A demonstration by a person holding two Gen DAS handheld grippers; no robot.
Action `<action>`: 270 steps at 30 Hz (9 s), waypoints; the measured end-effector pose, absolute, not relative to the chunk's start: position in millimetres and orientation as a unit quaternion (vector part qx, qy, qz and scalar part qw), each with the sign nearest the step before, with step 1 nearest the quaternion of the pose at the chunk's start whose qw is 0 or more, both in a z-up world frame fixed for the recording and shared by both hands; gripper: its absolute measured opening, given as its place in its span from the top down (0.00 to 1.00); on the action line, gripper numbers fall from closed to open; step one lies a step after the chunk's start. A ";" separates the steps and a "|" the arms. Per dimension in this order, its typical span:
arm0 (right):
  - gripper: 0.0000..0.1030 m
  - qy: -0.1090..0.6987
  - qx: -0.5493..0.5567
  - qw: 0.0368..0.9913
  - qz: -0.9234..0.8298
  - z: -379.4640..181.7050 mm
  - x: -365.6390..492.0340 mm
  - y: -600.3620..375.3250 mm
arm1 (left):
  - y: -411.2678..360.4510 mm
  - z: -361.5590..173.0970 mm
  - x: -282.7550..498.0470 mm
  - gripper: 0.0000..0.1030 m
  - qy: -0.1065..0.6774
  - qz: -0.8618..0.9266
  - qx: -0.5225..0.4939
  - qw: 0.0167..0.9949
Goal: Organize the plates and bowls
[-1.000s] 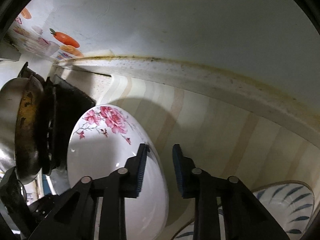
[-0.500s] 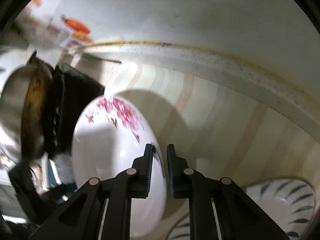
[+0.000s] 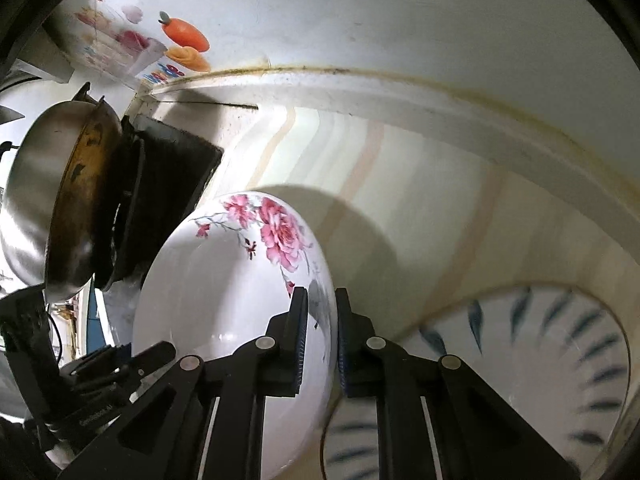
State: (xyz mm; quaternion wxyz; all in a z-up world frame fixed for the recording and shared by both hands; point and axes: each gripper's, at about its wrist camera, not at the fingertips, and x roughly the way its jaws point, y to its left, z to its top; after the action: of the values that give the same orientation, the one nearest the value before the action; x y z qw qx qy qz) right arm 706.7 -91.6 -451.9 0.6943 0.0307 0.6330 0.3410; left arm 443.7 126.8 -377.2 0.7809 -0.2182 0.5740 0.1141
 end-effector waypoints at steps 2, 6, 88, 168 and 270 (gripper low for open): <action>0.86 0.628 0.035 0.699 0.340 -443.3 699.2 -102.4 | 120.6 -367.7 438.9 0.69 0.573 0.107 -0.206 0.786; 0.86 0.613 0.044 0.714 0.336 -416.7 680.8 -124.3 | 110.8 -345.5 431.7 0.69 0.566 0.087 -0.188 0.798; 0.60 0.588 0.214 0.764 0.158 -324.5 538.5 -337.0 | -21.3 -306.9 524.2 0.66 0.634 -0.056 -0.038 0.770; 0.87 0.685 0.166 0.692 0.155 -373.0 437.9 -327.7 | -72.2 -316.1 384.2 0.81 0.683 -0.115 0.027 0.720; 0.07 0.520 0.197 0.825 0.096 -222.2 332.9 -377.5 | -133.6 -194.5 359.7 0.03 0.523 -0.063 -0.012 0.850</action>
State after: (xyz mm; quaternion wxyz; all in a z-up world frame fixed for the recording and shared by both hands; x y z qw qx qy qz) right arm 332.9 -377.5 -222.2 0.8251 0.1975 0.5204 0.0963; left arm 359.7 -133.6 -194.5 0.8499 -0.0123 0.5230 -0.0629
